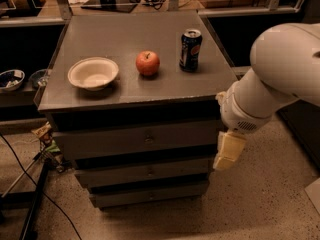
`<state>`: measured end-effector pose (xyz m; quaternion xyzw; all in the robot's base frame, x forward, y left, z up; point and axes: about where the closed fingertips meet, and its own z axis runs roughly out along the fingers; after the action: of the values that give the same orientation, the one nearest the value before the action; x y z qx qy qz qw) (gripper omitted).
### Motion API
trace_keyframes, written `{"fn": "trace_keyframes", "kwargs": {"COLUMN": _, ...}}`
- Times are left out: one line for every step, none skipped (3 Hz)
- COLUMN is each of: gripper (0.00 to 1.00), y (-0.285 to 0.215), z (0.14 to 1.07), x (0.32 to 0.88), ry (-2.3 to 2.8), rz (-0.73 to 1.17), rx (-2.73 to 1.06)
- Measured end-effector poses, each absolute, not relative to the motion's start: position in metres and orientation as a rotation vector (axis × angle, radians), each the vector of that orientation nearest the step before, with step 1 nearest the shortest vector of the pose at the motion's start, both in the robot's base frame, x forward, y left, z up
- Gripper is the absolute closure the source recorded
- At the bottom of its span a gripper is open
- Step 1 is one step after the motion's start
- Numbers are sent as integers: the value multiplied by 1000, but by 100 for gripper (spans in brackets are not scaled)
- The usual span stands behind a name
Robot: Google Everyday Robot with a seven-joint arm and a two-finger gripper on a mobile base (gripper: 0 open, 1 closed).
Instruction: Open top drawer
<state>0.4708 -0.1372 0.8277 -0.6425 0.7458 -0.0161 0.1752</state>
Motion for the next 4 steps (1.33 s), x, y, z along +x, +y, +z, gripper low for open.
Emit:
{"fn": "trace_keyframes", "kwargs": {"gripper": 0, "y": -136, "z": 825, "x": 471, "ry": 2108, "rz": -47, "rx": -1820}}
{"fn": "trace_keyframes", "kwargs": {"gripper": 0, "y": -131, "z": 812, "x": 473, "ry": 2084, "rz": -52, "rx": -1819}}
{"fn": "trace_keyframes", "kwargs": {"gripper": 0, "y": -108, "z": 786, "x": 497, "ry": 2046, "rz": 10, "rx": -1840}}
{"fn": "trace_keyframes", "kwargs": {"gripper": 0, "y": -105, "z": 781, "x": 496, "ry": 2046, "rz": 12, "rx": -1837}}
